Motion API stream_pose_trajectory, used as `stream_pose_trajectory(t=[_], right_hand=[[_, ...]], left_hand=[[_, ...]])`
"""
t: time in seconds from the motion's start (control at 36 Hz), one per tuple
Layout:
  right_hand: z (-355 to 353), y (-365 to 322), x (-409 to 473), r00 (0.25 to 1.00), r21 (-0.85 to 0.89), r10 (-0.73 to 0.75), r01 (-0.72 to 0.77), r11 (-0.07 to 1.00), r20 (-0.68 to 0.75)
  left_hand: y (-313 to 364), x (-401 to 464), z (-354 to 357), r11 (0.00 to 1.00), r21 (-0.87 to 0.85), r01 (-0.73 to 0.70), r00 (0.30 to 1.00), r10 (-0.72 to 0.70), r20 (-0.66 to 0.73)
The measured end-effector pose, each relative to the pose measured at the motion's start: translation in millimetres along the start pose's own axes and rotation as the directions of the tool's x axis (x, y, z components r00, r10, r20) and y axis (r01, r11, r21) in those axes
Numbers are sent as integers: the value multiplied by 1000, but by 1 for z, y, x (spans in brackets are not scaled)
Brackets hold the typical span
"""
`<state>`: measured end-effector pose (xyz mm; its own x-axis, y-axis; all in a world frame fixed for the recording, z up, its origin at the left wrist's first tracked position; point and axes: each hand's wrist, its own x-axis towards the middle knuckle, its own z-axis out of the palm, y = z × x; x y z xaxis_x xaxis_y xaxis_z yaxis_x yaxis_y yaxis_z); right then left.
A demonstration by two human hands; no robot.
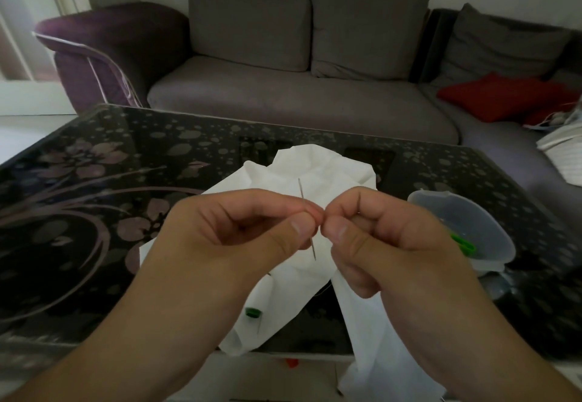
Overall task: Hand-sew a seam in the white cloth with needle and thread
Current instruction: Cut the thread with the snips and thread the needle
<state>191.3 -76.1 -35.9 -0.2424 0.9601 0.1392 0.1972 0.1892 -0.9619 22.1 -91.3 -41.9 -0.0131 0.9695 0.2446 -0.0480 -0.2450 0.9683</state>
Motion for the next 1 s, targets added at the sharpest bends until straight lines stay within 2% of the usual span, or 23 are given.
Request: stream_pose_trajectory(t=[0.22,0.47,0.72,0.89,1.0], right_hand=[[-2,-2,-3,1000,-25,7,-7,1000,-7],[-5,-7,-7,988,-46,-74,68,997,-138],[-1,-13,-10,989,76,-96,105,992,-116],[-2,-14,-12,984,81,-127,137,987,-122],[-3,-14,-13,976,23,-171,176,984,-134]], left_hand=[[-2,1,0,998,57,8,1000,-7,-24],[1,-2,-2,998,70,9,1000,-9,4],[4,-7,2,998,70,-5,996,-1,86],[5,-7,4,997,71,-25,996,19,82],[5,-8,6,996,78,-44,996,38,75]])
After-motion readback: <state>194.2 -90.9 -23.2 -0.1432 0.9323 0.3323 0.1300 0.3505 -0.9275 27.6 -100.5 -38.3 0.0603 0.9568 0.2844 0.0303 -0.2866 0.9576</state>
